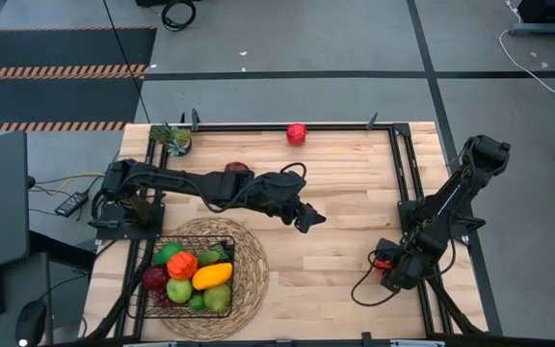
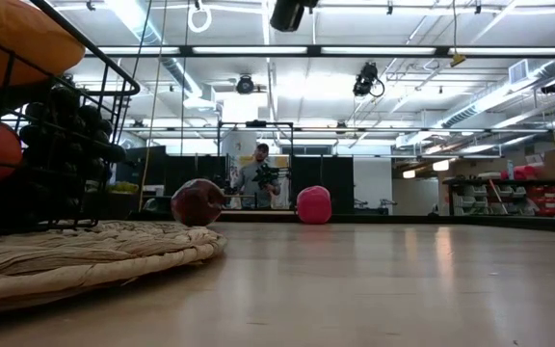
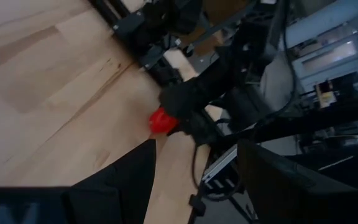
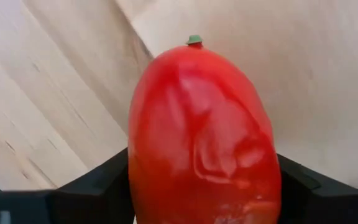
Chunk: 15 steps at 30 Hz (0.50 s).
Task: Build produce basket
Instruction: Put the red mango into the black wire basket
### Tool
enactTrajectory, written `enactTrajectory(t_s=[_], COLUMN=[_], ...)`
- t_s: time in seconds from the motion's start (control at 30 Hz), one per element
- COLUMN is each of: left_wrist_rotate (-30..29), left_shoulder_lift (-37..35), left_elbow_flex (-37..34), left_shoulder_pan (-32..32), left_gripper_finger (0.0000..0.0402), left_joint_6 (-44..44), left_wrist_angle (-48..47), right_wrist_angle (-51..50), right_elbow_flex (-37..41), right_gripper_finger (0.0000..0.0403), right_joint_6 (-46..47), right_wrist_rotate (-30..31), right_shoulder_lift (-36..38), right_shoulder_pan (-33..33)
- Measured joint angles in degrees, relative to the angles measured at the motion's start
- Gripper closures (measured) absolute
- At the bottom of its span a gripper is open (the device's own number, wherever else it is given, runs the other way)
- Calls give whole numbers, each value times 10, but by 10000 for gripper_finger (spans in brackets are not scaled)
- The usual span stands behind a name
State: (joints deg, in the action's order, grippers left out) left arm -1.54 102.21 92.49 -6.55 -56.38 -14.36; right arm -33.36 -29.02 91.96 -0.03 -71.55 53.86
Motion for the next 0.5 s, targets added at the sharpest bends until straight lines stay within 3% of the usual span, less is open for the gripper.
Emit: enactTrajectory(t_s=[0.23, 0.5], left_wrist_rotate=[-2, -2], left_shoulder_lift=[-1, -1], left_elbow_flex=[0, 0], left_shoulder_pan=[-1, -1], left_gripper_finger=[171, 171], left_joint_6=[0, 5], left_wrist_angle=[9, 8], right_wrist_angle=[55, 90], right_elbow_flex=[0, 0], right_gripper_finger=[139, 140], right_joint_6=[36, 16], right_wrist_rotate=[40, 122], right_shoulder_lift=[18, 84], right_shoulder_pan=[-54, -141])
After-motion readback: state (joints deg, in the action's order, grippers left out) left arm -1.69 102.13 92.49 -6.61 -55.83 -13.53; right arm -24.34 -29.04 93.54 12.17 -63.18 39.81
